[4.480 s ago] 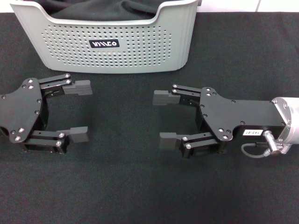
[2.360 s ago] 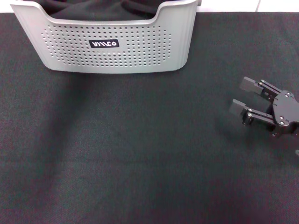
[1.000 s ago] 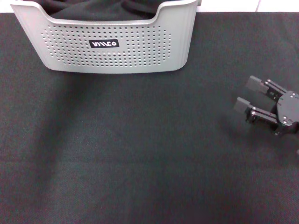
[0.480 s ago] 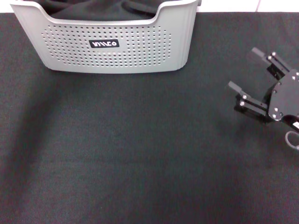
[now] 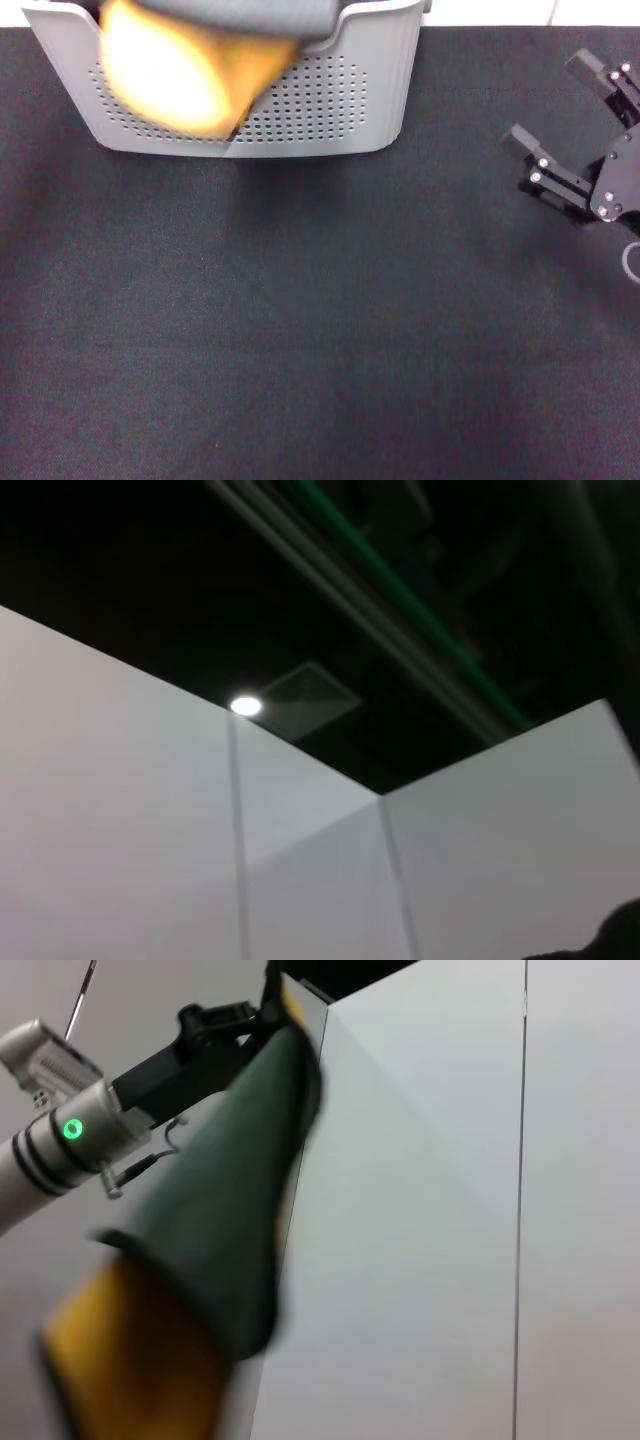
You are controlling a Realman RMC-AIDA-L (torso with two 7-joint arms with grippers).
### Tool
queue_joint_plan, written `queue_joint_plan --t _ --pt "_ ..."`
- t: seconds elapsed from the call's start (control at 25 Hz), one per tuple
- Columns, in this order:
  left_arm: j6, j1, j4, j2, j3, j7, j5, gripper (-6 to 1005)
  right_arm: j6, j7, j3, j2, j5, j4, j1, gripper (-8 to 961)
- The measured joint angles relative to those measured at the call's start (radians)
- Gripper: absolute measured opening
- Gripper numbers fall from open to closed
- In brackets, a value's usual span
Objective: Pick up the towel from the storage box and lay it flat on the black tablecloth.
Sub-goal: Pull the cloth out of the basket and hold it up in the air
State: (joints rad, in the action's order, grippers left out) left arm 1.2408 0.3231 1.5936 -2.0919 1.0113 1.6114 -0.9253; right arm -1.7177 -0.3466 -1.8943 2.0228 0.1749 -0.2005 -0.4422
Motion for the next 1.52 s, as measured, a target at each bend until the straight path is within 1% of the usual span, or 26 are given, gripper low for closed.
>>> queue_joint_plan --t 0.04,0.16,0.4,0.44,0.52,0.64,0.84,0.96,1.08,1.2,1.36,1.4,1.44,1.52 --pt "0.042 0.011 -0.020 0.000 -0.022 0.010 0.003 40 -0.002 0.001 0.003 0.000 0.000 -0.006 0.000 835" --pt "0.111 0.028 -0.055 0.001 -0.070 0.044 0.006 40 -0.002 0.005 0.002 0.000 0.006 -0.029 -0.002 815" --pt "0.230 0.033 -0.100 0.003 -0.091 0.045 0.021 39 -0.007 0.017 -0.019 0.002 0.022 -0.078 -0.003 774" --pt "0.270 0.037 -0.123 0.005 -0.099 0.043 0.034 39 -0.006 0.019 -0.021 0.002 0.023 -0.090 -0.002 768" --pt "0.294 0.044 -0.143 0.006 -0.105 0.040 0.044 39 -0.004 0.018 -0.021 0.002 0.023 -0.103 -0.004 754" --pt "0.386 0.078 -0.232 0.014 -0.118 0.015 0.082 39 -0.011 0.016 -0.021 0.000 0.023 -0.119 -0.009 734" --pt "0.496 0.146 -0.413 0.039 -0.129 0.002 0.117 39 -0.018 0.013 -0.023 -0.002 0.023 -0.147 -0.007 701" --pt "0.521 0.169 -0.476 0.047 -0.131 -0.002 0.118 39 -0.017 -0.007 -0.027 -0.003 0.036 -0.150 -0.013 611" --pt "0.526 0.171 -0.492 0.045 -0.131 -0.009 0.117 39 0.002 -0.030 -0.028 0.000 0.070 -0.152 -0.042 521" --pt "0.540 0.169 -0.493 0.042 -0.131 -0.011 0.117 39 0.041 -0.034 -0.040 0.005 0.095 -0.158 -0.083 497" --pt "0.553 0.173 -0.494 0.040 -0.128 -0.011 0.117 39 0.117 -0.031 -0.049 0.005 0.098 -0.186 -0.129 478" --pt "0.553 0.173 -0.494 0.040 -0.127 -0.011 0.117 39 0.117 -0.031 -0.049 0.005 0.098 -0.186 -0.129 477" --pt "0.554 0.173 -0.494 0.038 -0.127 -0.012 0.118 39 0.162 -0.032 -0.046 0.003 0.098 -0.184 -0.179 476" --pt "0.554 0.174 -0.494 0.036 -0.126 -0.012 0.118 39 0.182 -0.033 -0.048 0.003 0.098 -0.178 -0.206 473"
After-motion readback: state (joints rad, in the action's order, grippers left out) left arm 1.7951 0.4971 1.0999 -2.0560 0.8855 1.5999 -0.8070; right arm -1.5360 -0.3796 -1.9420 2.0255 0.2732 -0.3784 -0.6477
